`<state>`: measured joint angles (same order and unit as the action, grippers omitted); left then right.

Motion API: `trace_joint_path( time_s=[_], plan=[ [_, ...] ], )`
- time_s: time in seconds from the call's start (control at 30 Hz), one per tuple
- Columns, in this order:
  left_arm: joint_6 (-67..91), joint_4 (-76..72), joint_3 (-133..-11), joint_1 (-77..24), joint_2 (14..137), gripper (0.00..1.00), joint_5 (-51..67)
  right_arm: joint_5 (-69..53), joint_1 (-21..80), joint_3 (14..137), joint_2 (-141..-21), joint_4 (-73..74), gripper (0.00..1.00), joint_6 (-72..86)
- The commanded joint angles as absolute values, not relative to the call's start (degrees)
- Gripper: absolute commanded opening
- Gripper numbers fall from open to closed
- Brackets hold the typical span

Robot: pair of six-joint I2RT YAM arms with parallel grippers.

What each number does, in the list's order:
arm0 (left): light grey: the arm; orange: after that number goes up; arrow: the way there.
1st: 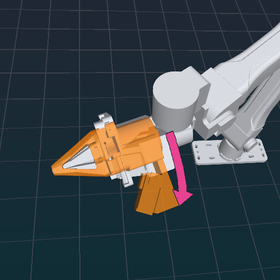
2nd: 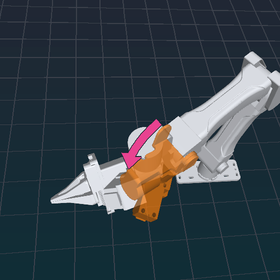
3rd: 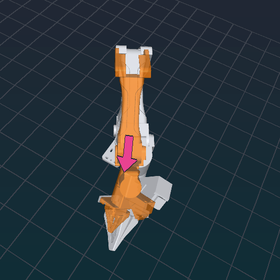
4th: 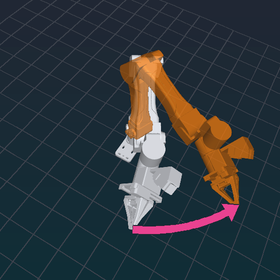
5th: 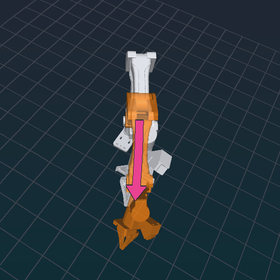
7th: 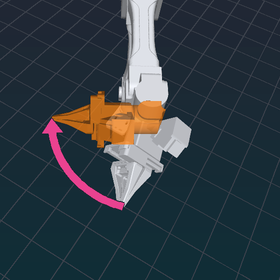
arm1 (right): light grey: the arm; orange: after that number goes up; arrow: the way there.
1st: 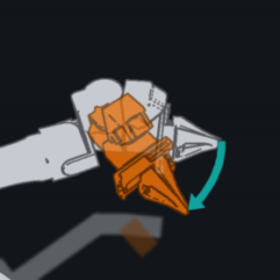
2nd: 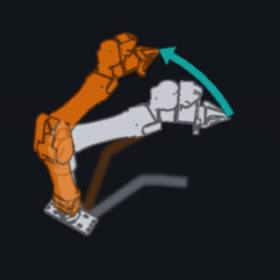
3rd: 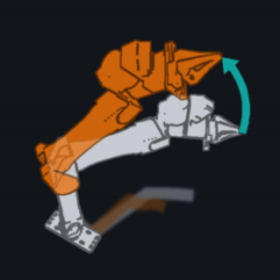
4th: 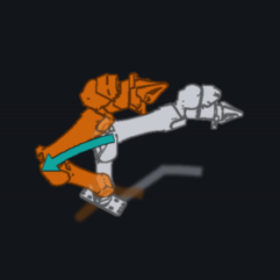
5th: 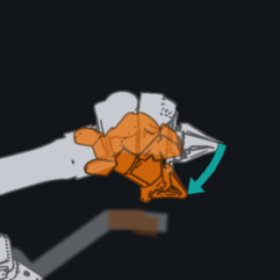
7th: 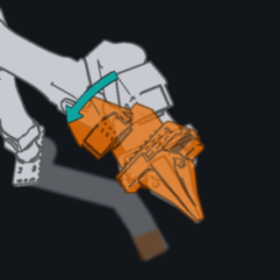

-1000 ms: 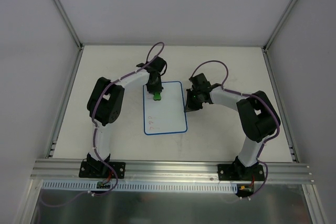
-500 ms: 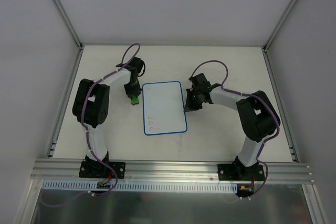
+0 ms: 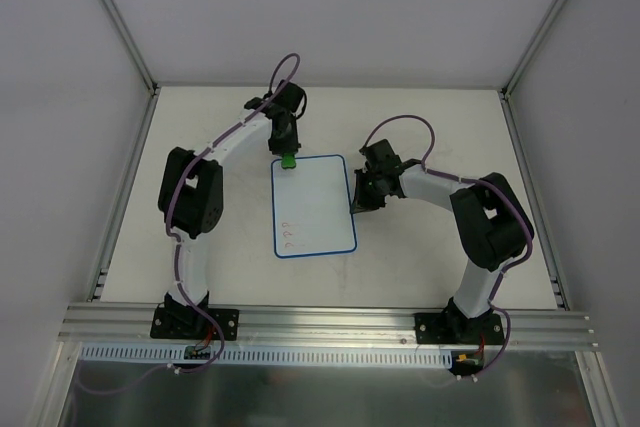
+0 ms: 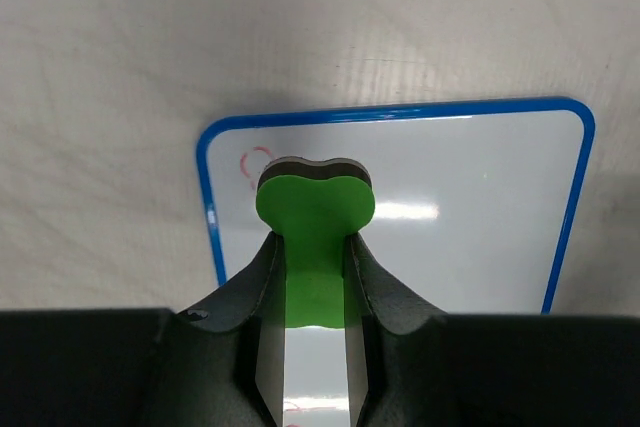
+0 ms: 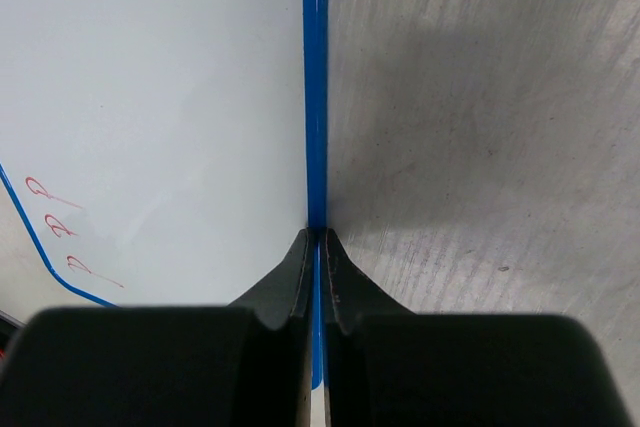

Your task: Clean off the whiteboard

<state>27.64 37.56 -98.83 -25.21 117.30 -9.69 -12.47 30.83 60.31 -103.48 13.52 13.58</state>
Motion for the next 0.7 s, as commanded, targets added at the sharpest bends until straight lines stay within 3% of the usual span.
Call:
trace_joint_path(
  time_s=[0.0,0.37,0.67],
  plan=[
    [24.5,39.0,-102.5,-26.5,121.2,0.00,-6.0,-7.6,30.5,58.8,-106.5,19.8,0.00,11.3],
    [22.3,39.3,-107.8,-28.4,129.6,0.00,-6.1,-7.5,30.5,59.0,-106.4,19.9,0.00,11.1],
    [26.3,40.6,-98.4,-24.3,126.8,0.00,-7.9,-7.8,30.5,59.1,-107.0,19.9,0.00,11.0]
  ],
)
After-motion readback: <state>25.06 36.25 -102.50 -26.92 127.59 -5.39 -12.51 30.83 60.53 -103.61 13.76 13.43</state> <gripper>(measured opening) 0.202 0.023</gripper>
